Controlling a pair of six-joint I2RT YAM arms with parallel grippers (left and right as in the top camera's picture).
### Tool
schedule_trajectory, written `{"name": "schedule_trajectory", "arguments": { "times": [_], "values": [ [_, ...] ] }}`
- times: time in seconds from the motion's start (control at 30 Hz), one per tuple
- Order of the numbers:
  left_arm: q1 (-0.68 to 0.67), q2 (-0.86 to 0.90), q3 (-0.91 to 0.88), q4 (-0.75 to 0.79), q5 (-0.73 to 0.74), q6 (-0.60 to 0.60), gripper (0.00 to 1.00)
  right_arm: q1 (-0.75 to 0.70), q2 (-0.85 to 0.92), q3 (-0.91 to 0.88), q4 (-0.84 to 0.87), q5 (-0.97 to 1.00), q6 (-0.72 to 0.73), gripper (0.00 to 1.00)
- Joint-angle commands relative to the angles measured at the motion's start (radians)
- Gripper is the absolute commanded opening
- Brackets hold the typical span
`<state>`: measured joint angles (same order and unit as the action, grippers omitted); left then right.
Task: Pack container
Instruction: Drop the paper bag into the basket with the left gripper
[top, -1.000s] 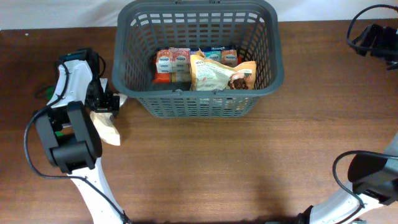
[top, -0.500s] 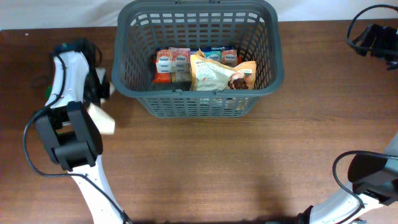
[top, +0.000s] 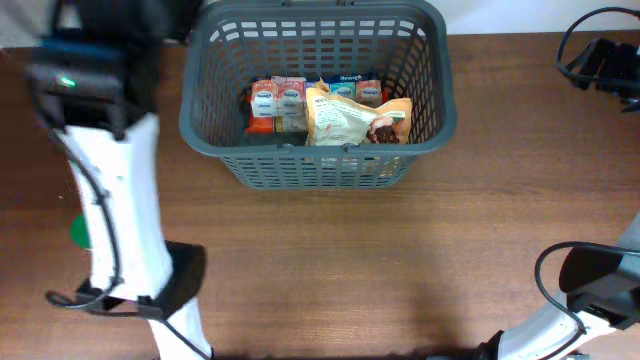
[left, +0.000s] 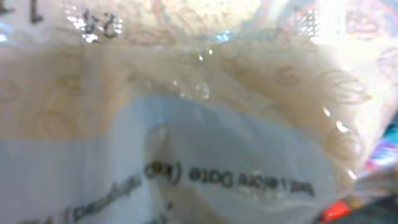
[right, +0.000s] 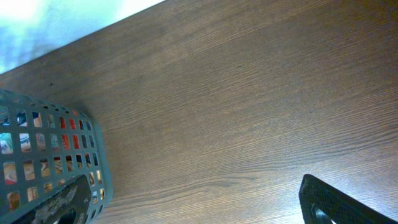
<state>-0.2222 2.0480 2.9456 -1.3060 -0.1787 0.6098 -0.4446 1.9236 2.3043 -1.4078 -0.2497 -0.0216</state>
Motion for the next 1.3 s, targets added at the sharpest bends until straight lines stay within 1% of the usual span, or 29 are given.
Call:
{"name": "schedule_trajectory", "arguments": {
  "times": [0.0,0.03,0.13,0.17,0.23,0.4,0.47,0.5,0.53,0.57,0.67,0.77,0.83,0.9,0.93,1.0,1.03,1.17,1.2,1.27],
  "values": [
    [-0.113,0.115,-0.016,-0.001,0.006,0.18,0.02,-0.001,0.003,-0.004,0.001,-0.009,0.008,0.99],
    [-0.134,0.141,-0.016,-0.002,0.006,0.201,0.02,-0.001,0.003,-0.004,0.001,-0.009,0.008,0.99],
    [-0.195,0.245,-0.024,-0.002,-0.01,0.327,0.02,-0.001,0.003,-0.004,0.001,-0.009,0.008,0.99],
    [-0.207,0.27,-0.029,-0.001,-0.018,0.349,0.02,-0.001,0.003,-0.004,0.001,-0.008,0.008,0.99],
    [-0.235,0.337,-0.044,0.038,-0.05,0.359,0.02,-0.001,0.003,-0.004,0.001,-0.009,0.008,0.99],
    [-0.266,0.456,-0.05,0.148,-0.054,0.376,0.02,-0.001,0.003,-0.004,0.001,-0.009,0.008,0.99],
    [-0.268,0.472,-0.05,0.17,-0.042,0.376,0.14,-0.001,0.003,-0.004,0.001,-0.008,0.008,0.99],
    [-0.268,0.473,-0.052,0.17,-0.023,0.375,0.26,-0.001,0.003,-0.004,0.001,-0.008,0.008,0.99],
    [-0.268,0.473,-0.054,0.167,0.011,0.356,0.67,-0.001,0.003,-0.004,0.001,-0.009,0.008,0.99],
    [-0.268,0.473,-0.054,0.165,0.026,0.315,0.99,-0.001,0.003,-0.004,0.001,-0.009,0.008,0.99],
    [-0.268,0.446,-0.054,0.123,0.025,0.133,0.99,-0.001,0.003,-0.004,0.001,-0.009,0.008,0.99],
    [-0.253,0.371,-0.054,0.047,0.026,0.081,0.99,-0.001,0.003,-0.004,0.001,-0.008,0.008,0.99],
    [-0.23,0.291,-0.054,0.035,0.026,0.039,0.99,-0.001,0.003,-0.004,0.001,-0.008,0.008,0.99],
    [-0.178,0.195,-0.054,0.034,0.026,-0.039,0.99,-0.001,0.003,-0.004,0.001,-0.009,0.008,0.99],
    [-0.13,0.133,-0.054,0.031,0.025,-0.097,0.99,-0.001,0.003,-0.004,0.001,-0.009,0.008,0.98],
    [-0.06,0.065,-0.054,0.019,0.021,-0.192,0.99,-0.001,0.003,-0.004,0.001,-0.008,0.008,0.99],
    [0.007,0.018,-0.054,-0.011,0.021,-0.293,0.99,-0.001,0.003,-0.004,0.001,-0.008,0.008,0.99],
    [0.229,-0.041,-0.054,-0.145,0.031,-0.537,0.99,-0.001,0.003,-0.004,0.001,-0.009,0.008,0.99],
    [0.302,-0.038,-0.055,-0.192,0.047,-0.581,0.99,-0.001,0.003,-0.004,0.001,-0.009,0.008,0.99],
    [0.394,-0.015,-0.065,-0.246,0.09,-0.597,0.99,-0.001,0.003,-0.004,0.001,-0.009,0.008,0.99]
  ]
}}
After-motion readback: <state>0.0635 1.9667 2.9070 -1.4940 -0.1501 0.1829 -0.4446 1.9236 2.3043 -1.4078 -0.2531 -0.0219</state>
